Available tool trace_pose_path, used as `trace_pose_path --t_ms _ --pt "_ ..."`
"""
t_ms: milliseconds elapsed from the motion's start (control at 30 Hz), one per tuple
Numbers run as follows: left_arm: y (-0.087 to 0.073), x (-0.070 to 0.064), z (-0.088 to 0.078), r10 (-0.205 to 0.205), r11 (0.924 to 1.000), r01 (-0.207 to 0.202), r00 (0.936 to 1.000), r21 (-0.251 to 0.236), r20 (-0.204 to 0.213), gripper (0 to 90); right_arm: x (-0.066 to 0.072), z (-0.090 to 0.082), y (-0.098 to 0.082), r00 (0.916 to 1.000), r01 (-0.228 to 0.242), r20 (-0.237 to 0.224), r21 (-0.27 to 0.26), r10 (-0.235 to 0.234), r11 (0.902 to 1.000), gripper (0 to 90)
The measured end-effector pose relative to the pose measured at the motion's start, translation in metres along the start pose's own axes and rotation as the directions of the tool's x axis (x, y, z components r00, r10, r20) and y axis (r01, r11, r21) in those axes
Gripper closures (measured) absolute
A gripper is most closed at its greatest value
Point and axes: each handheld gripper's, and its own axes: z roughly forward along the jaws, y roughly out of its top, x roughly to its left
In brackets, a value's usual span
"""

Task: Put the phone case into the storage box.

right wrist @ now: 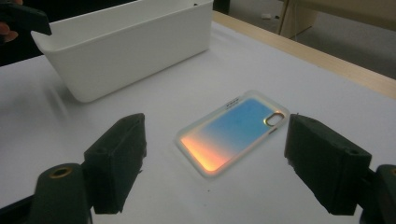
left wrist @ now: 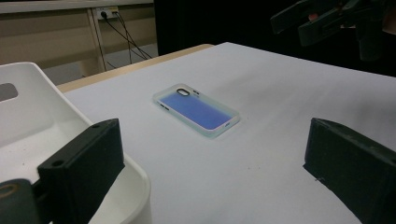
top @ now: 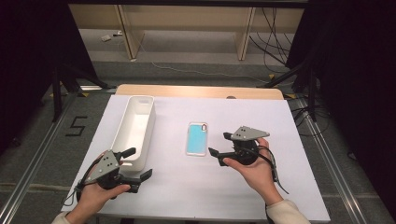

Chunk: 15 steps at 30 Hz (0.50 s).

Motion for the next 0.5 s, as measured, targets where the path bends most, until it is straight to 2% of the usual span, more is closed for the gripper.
trace_pose_path --t_ms 133,267,367,467,500 --pt "0.0 0.0 0.0 -0.001 1.0 0.001 1.0 -0.001 -0.002 4.0 0.002 -0.004 -0.001 0.9999 0.009 0.011 -0.007 -0.008 0.9999 21.1" --pt "0.0 -0.001 0.0 0.0 1.0 0.0 1.0 0.002 0.0 4.0 0.003 -0.002 -0.001 0.9997 0.022 0.013 0.021 -0.023 0.9995 21.3" --pt "0.0 -0.001 0.0 -0.002 1.0 0.002 1.0 0.001 -0.001 4.0 0.004 0.003 0.002 0.9982 0.06 -0.001 0.057 -0.06 0.9966 23.5" --pt "0.0 0.0 0.001 -0.004 1.0 0.004 1.0 -0.005 0.007 4.0 0.005 0.009 0.006 0.9945 0.105 -0.009 0.108 -0.104 0.9886 23.9" --pt "0.0 0.0 0.001 -0.004 1.0 0.004 1.0 -0.004 0.007 4.0 0.005 0.01 0.007 0.9944 0.106 -0.018 0.124 -0.104 0.9866 24.1"
